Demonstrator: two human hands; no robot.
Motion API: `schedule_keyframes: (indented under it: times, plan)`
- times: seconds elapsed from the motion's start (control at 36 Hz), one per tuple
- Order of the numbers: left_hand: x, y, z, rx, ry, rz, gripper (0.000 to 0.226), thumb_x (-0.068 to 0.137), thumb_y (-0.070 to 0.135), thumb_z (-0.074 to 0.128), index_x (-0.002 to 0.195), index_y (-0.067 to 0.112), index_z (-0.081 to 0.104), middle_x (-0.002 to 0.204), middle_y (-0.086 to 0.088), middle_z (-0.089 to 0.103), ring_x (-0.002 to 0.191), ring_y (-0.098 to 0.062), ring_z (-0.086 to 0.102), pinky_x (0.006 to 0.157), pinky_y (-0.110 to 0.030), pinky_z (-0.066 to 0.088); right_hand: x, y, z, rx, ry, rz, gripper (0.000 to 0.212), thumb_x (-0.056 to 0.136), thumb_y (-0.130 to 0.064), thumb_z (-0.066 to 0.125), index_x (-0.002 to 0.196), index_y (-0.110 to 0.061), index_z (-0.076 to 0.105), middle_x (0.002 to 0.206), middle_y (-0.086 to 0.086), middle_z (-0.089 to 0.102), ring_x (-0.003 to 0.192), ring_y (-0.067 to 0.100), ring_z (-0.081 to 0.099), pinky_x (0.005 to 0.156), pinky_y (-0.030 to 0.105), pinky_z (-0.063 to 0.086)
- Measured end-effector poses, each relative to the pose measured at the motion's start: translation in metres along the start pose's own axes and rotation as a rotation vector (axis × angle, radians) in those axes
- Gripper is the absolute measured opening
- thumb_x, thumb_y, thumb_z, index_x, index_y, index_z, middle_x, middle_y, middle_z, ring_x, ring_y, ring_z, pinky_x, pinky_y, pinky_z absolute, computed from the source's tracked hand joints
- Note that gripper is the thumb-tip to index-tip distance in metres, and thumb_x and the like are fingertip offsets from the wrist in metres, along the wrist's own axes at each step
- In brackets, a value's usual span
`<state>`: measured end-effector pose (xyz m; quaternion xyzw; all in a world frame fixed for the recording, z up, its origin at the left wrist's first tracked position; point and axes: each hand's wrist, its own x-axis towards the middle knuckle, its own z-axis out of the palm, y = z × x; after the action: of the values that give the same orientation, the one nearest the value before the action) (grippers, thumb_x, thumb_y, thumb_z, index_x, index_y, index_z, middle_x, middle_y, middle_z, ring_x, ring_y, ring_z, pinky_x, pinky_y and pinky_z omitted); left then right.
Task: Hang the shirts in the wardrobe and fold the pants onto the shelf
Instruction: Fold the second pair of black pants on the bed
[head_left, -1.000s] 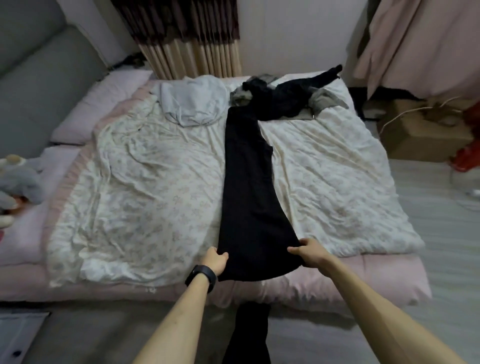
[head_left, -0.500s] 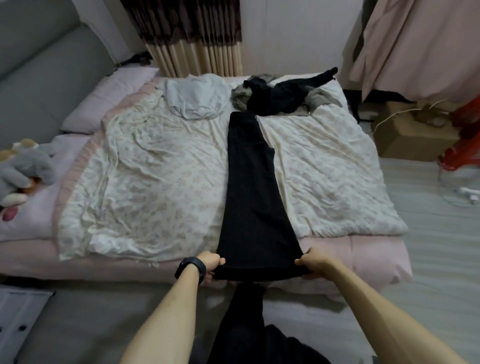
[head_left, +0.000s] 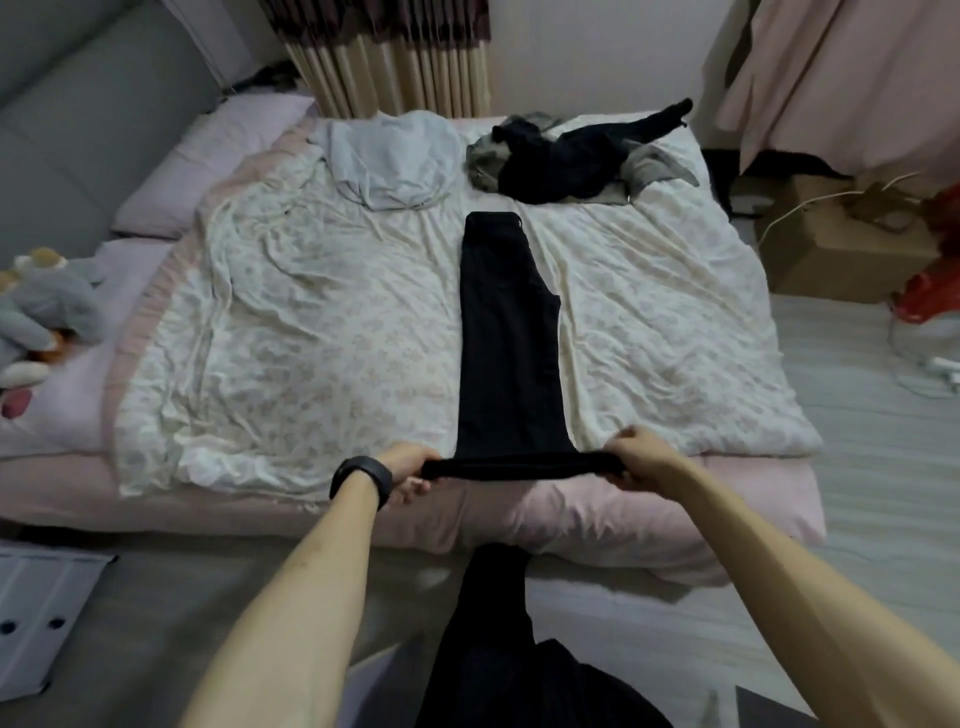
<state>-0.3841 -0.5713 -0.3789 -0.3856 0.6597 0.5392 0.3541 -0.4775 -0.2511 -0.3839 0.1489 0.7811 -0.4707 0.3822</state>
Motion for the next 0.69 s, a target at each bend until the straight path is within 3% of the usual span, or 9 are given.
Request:
schedule_keyframes:
  times: [0.08,0.14,0.22,0.28,0.33,0.42,0.5,0.58,0.69]
  plan:
    - [0.010,0.036,-0.014,-0.266,0.080,0.104,0.005,0.100,0.019,0.051,0.101,0.018,0.056,0.071,-0.008,0.061,0.038,-0.011,0.044,0.038,-0.017,0.029,0.012,-0.041,-0.007,0.266,0.053,-0.092,0.008,0.097,-0.003,0.053,0.091,-0.009,0.054,0.071,0.015,0.052,0.051,0.020,0.055,0.039,0.021,0.043]
    - [0.012,0.057,-0.022,-0.385,0.097,0.150,0.012,0.096,0.027,0.061,0.094,0.015,0.062,0.072,-0.002,0.063,0.047,-0.012,0.050,0.041,-0.019,0.036,0.020,-0.064,-0.010,0.409,0.044,-0.123,0.006,0.100,-0.014,0.058,0.094,-0.013,0.058,0.083,0.009,0.061,0.065,0.016,0.064,0.051,0.022,0.053]
    - [0.023,0.096,-0.038,-0.501,0.074,0.224,0.018,0.089,0.036,0.072,0.092,0.019,0.068,0.078,0.003,0.067,0.060,-0.012,0.057,0.052,-0.024,0.044,0.043,-0.102,-0.020,0.535,-0.003,-0.108,0.012,0.095,-0.026,0.067,0.095,-0.014,0.067,0.083,0.004,0.067,0.069,0.014,0.067,0.058,0.022,0.056]
    - [0.033,0.118,-0.047,-0.480,0.046,0.291,0.020,0.082,0.031,0.080,0.095,0.022,0.069,0.081,0.006,0.068,0.065,-0.010,0.060,0.058,-0.024,0.046,0.061,-0.120,-0.024,0.545,-0.039,-0.139,0.025,0.085,-0.021,0.077,0.106,-0.011,0.067,0.080,0.001,0.068,0.067,0.012,0.068,0.062,0.022,0.057]
    - [0.047,0.137,-0.050,-0.391,0.071,0.352,0.034,0.077,0.016,0.084,0.104,0.022,0.065,0.087,0.006,0.070,0.071,-0.009,0.065,0.062,-0.025,0.047,0.081,-0.134,-0.025,0.475,-0.009,-0.195,0.049,0.076,-0.005,0.080,0.120,-0.005,0.060,0.083,0.004,0.071,0.072,0.014,0.072,0.064,0.022,0.057]
    - [0.077,0.165,-0.052,-0.218,0.233,0.435,0.047,0.077,0.006,0.082,0.113,0.018,0.054,0.093,0.001,0.068,0.076,-0.009,0.066,0.058,-0.021,0.050,0.116,-0.152,-0.023,0.283,0.140,-0.267,0.044,0.080,0.003,0.076,0.120,-0.003,0.061,0.078,0.002,0.072,0.066,0.012,0.070,0.060,0.022,0.054]
    - [0.114,0.193,-0.059,-0.009,0.413,0.495,0.034,0.082,0.036,0.079,0.105,0.028,0.054,0.093,0.002,0.070,0.079,-0.016,0.069,0.069,-0.026,0.054,0.160,-0.173,-0.022,0.075,0.266,-0.315,0.025,0.087,-0.018,0.075,0.109,-0.012,0.066,0.065,-0.004,0.071,0.058,0.010,0.066,0.057,0.026,0.051]
    - [0.143,0.214,-0.074,0.156,0.434,0.514,0.025,0.086,0.060,0.066,0.092,0.038,0.057,0.079,0.011,0.071,0.074,-0.011,0.069,0.060,-0.027,0.050,0.191,-0.188,-0.024,-0.114,0.349,-0.332,0.019,0.089,-0.040,0.072,0.100,-0.027,0.064,0.074,-0.012,0.068,0.069,0.006,0.064,0.062,0.021,0.047]
    - [0.184,0.252,-0.101,0.236,0.423,0.530,0.023,0.090,0.064,0.058,0.092,0.041,0.060,0.084,0.009,0.069,0.079,-0.013,0.067,0.069,-0.037,0.056,0.236,-0.216,-0.031,-0.170,0.400,-0.368,0.023,0.091,-0.041,0.070,0.106,-0.023,0.072,0.085,-0.009,0.066,0.078,0.011,0.064,0.068,0.026,0.044]
